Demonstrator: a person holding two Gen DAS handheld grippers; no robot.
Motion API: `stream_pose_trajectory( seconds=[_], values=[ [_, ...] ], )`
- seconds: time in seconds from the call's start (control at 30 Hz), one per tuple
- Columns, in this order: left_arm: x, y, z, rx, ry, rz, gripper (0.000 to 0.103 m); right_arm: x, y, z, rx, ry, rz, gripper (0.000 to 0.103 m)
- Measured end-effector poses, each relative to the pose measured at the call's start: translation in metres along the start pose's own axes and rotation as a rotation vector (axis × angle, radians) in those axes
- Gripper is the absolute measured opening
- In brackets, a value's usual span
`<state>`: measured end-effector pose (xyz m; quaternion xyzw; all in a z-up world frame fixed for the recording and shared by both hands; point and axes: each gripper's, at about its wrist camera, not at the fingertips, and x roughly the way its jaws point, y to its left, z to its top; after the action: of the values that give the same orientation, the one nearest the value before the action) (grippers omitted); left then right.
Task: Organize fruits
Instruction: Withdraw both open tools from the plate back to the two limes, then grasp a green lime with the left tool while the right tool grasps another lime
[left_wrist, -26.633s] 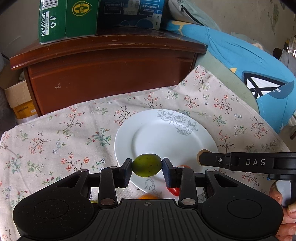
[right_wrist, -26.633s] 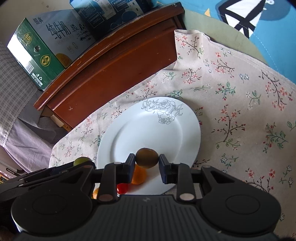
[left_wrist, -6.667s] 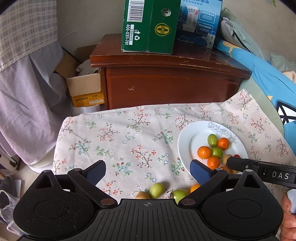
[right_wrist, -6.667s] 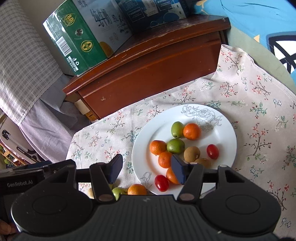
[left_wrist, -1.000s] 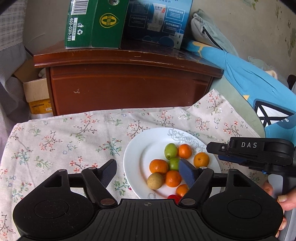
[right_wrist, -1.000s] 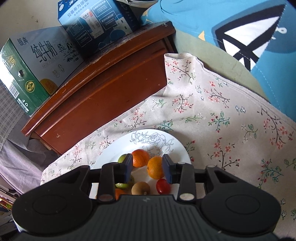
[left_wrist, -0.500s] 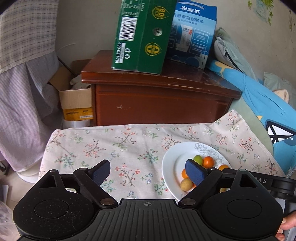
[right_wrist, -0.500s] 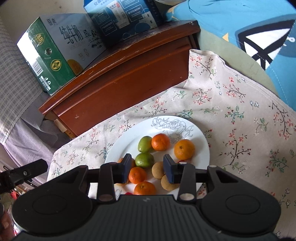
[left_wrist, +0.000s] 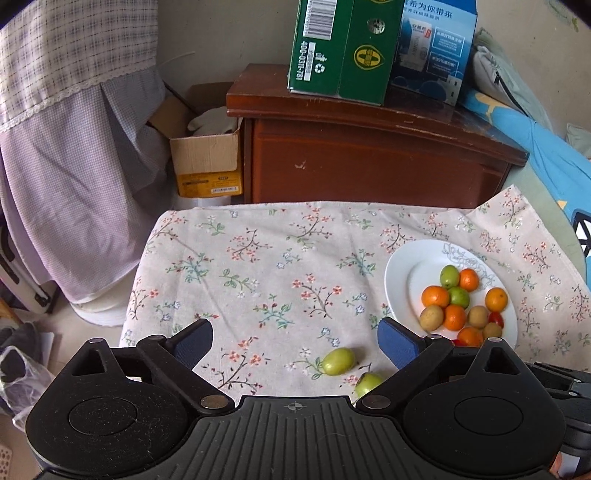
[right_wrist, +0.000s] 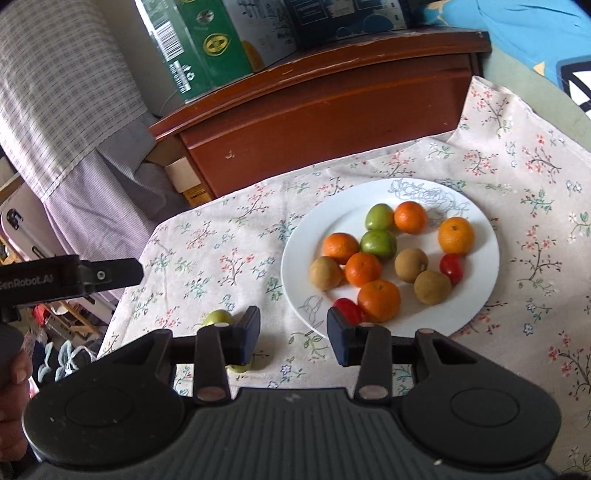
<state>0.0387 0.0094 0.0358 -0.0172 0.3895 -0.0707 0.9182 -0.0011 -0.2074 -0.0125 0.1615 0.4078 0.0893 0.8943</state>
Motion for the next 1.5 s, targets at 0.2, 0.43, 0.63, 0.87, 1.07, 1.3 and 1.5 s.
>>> stream_pose_trajectory(
  seconds=[0.2, 0.43, 0.63, 0.87, 1.07, 1.3, 1.5],
  values=[
    [0.009, 0.011, -0.002, -0.050, 0.034, 0.023, 0.097, 0.016, 0.018, -0.011, -0.075, 0.044, 0.055, 0.042],
    [0.016, 0.019, -0.004, -0.106, 0.059, 0.015, 0.097, 0.038, 0.034, -0.021, -0.153, 0.072, 0.072, 0.042],
    [0.023, 0.014, -0.007, -0.081, 0.074, 0.012, 0.097, 0.049, 0.039, -0.027, -0.182, 0.083, 0.066, 0.042],
    [0.030, 0.007, -0.012, -0.050, 0.090, 0.019, 0.097, 0.056, 0.045, -0.030, -0.225, 0.061, 0.030, 0.029],
    [0.035, 0.003, -0.015, -0.009, 0.092, 0.018, 0.097, 0.050, 0.043, -0.028, -0.209, 0.094, 0.025, 0.028],
    [0.048, -0.006, -0.024, 0.034, 0.090, -0.029, 0.097, 0.020, 0.024, -0.016, -0.141, 0.077, -0.069, 0.028],
    [0.054, -0.022, -0.031, 0.104, 0.053, -0.083, 0.093, -0.002, 0.012, 0.002, -0.085, 0.045, -0.077, 0.028]
  ],
)
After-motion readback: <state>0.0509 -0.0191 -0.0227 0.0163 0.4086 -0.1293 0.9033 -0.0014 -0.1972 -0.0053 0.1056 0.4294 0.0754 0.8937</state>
